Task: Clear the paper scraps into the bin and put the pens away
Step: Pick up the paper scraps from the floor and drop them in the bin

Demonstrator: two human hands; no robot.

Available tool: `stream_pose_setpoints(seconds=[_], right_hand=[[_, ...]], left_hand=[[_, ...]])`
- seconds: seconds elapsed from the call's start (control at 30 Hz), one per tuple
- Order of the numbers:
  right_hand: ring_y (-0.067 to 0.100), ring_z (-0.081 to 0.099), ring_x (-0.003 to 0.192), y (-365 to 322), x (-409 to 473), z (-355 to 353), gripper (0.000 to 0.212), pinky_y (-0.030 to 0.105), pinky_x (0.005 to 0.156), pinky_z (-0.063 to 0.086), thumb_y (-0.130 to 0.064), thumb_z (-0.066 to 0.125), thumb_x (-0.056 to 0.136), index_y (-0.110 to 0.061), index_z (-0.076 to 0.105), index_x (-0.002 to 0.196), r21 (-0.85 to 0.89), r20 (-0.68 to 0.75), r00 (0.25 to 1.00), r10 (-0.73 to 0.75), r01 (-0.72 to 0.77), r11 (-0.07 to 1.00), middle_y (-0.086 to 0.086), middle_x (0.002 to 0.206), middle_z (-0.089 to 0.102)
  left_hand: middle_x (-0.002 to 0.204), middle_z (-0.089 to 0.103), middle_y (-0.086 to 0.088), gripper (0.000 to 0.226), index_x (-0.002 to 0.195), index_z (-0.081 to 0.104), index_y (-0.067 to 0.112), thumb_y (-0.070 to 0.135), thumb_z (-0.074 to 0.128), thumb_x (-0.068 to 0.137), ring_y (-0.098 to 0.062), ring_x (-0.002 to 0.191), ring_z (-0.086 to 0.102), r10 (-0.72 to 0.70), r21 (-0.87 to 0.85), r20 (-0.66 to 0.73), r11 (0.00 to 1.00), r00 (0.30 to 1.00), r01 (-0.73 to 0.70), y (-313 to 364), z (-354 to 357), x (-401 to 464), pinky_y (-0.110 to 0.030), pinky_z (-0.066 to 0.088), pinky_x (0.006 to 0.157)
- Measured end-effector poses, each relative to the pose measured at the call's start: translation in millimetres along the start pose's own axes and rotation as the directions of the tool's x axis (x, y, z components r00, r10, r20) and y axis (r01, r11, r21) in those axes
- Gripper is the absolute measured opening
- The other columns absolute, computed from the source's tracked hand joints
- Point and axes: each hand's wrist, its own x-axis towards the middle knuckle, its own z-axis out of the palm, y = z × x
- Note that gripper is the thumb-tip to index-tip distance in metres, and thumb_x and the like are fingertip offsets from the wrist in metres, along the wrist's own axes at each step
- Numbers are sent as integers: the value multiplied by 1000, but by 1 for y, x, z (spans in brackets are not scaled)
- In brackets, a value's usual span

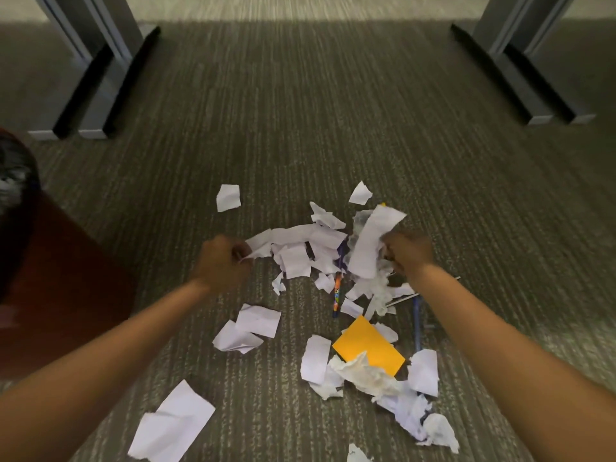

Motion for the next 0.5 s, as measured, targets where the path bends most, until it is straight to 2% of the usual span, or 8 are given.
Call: stream_pose_setpoints(seconds=[0.1,0.2,0.27,0.33,0.4,0.43,0.5], right_hand=[[14,43,52,-12,15,-20,20,23,46,27,-11,62,80,-15,54,62,230,-74,995,65,-47,972,4,62,51],[13,39,52,-19,28,-35,19,25,47,24,-17,65,80,-17,54,65,191,-68,997,43,-29,981,1,64,46],[13,46,54,-21,36,-39,16,24,45,32,-20,71,79,-17,59,68,52,-45,998,-49,51,997,0,65,52],[15,58,63,-25,46,-33,12,24,53,45,-24,74,80,-14,68,76,-158,50,987,-152,158,975,2,73,64],[21,62,76,-29,60,-20,24,30,70,49,-29,73,81,-7,70,91,-449,150,970,-189,237,861,5,85,67],[20,60,77,-30,63,-12,28,28,68,46,-32,74,81,-7,70,95,-578,170,967,-188,253,776,5,87,64],[15,52,68,-32,65,3,31,23,54,36,-33,76,78,-6,70,93,-719,182,960,-214,278,637,5,83,60]], left_hand=[[78,69,-7,8,86,74,9,15,72,80,-21,70,62,94,-26,22,995,995,-94,14,-7,18,-27,40,60],[81,67,-13,13,82,75,1,14,77,77,-25,73,61,205,-11,70,979,976,-205,28,-7,37,-33,48,62],[79,63,-10,19,83,77,1,19,79,76,-17,67,55,197,49,127,978,972,-204,34,0,47,-25,39,57],[86,62,-8,23,86,76,5,26,78,77,-14,73,53,116,106,185,985,976,-137,40,10,56,-21,36,56],[92,62,-5,22,90,74,8,26,77,78,-14,79,54,34,134,240,989,970,-68,46,21,62,-15,37,55],[92,62,-4,23,92,73,8,25,76,78,-14,79,55,2,151,267,988,964,-44,48,26,65,-15,37,54],[96,67,-7,25,97,71,6,22,75,79,-18,83,60,-35,198,283,980,958,-23,51,35,70,-19,42,61]])
